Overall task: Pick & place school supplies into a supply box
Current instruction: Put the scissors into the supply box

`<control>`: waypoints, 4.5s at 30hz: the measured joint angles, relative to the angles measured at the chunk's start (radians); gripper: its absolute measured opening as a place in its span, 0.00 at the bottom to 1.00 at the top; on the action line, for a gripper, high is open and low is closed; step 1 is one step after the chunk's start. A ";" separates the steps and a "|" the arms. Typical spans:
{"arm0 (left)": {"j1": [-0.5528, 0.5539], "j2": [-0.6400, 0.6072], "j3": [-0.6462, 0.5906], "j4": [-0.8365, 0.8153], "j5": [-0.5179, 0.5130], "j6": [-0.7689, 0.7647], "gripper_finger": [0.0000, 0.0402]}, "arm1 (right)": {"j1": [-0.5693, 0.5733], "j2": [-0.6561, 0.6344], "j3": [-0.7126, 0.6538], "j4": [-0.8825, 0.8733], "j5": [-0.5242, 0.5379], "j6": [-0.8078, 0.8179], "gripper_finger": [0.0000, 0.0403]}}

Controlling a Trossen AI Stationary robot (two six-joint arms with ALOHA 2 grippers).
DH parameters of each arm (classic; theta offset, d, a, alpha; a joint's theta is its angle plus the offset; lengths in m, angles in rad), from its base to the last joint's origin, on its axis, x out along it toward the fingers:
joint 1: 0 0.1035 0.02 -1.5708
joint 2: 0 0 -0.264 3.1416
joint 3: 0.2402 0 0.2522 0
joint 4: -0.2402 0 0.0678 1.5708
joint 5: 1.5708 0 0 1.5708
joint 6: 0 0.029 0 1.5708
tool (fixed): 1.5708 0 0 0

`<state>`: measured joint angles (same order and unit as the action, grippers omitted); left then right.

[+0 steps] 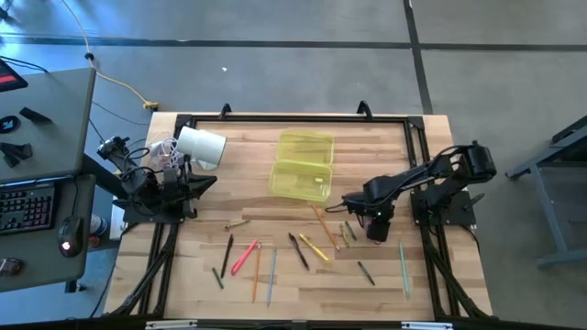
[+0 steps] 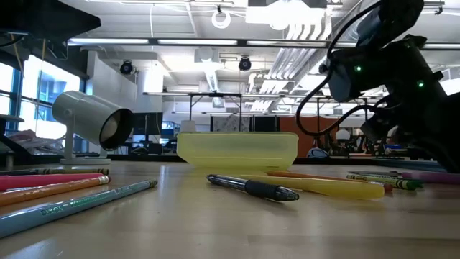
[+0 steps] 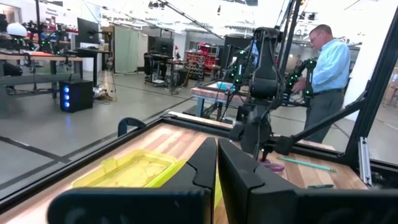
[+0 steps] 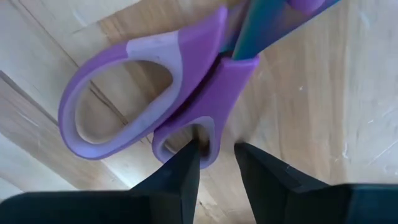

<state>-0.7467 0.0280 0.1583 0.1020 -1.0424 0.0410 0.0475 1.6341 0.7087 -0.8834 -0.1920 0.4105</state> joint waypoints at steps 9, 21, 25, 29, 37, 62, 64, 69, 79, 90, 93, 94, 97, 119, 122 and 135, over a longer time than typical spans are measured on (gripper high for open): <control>0.000 0.000 0.000 0.003 0.001 0.000 0.13 | -0.006 -0.053 0.001 0.014 0.004 0.041 0.27; 0.000 0.000 0.000 0.000 0.005 0.002 0.13 | -0.006 -0.071 0.012 0.111 0.273 -0.056 0.27; 0.000 0.000 0.000 0.000 0.004 0.002 0.13 | -0.007 -0.071 0.010 0.127 0.284 -0.060 0.27; 0.000 0.000 0.000 0.000 0.004 0.002 0.13 | -0.007 -0.071 0.010 0.145 0.311 -0.099 0.27; 0.000 0.000 0.000 0.000 0.004 0.002 0.13 | -0.008 -0.069 0.008 0.187 0.353 -0.160 0.10; 0.000 0.000 0.000 0.002 0.000 0.002 0.13 | -0.075 -0.069 0.432 0.312 0.980 -0.657 0.00; 0.000 0.000 0.000 0.001 0.000 0.002 0.13 | -0.119 -0.068 0.394 0.509 0.775 -0.790 0.00; 0.000 0.000 0.000 0.000 0.000 0.002 0.13 | -0.199 -0.067 0.307 0.661 0.608 -0.860 0.00; 0.000 0.000 0.000 0.001 0.000 0.002 0.13 | -0.241 -0.067 0.099 0.875 0.425 -0.888 0.00; 0.000 0.000 0.000 0.001 0.001 -0.028 0.13 | -0.224 -0.067 0.031 0.897 0.261 -0.813 0.01; 0.000 0.000 0.000 0.001 0.004 -0.034 0.13 | -0.224 -0.067 0.029 0.908 0.261 -0.791 0.05; 0.000 0.000 0.000 0.000 0.005 -0.039 0.13 | -0.224 -0.067 0.029 0.908 0.252 -0.800 0.07; 0.000 0.000 0.000 0.000 0.004 -0.046 0.13 | -0.224 -0.067 0.029 0.908 0.234 -0.842 0.13; 0.000 0.000 0.000 0.000 0.003 -0.047 0.13 | -0.264 0.152 0.030 1.413 0.300 -0.841 0.21; 0.000 0.000 0.000 0.000 -0.002 -0.047 0.13 | -0.264 0.223 0.039 1.479 0.364 -0.845 0.21; 0.000 0.000 0.000 -0.008 0.000 -0.047 0.13 | -0.236 0.294 0.177 1.381 0.249 -0.970 0.21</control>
<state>-0.7464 0.0284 0.1581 0.0940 -1.0428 -0.0063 -0.1888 1.9280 0.8853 0.4979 0.0571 -0.5597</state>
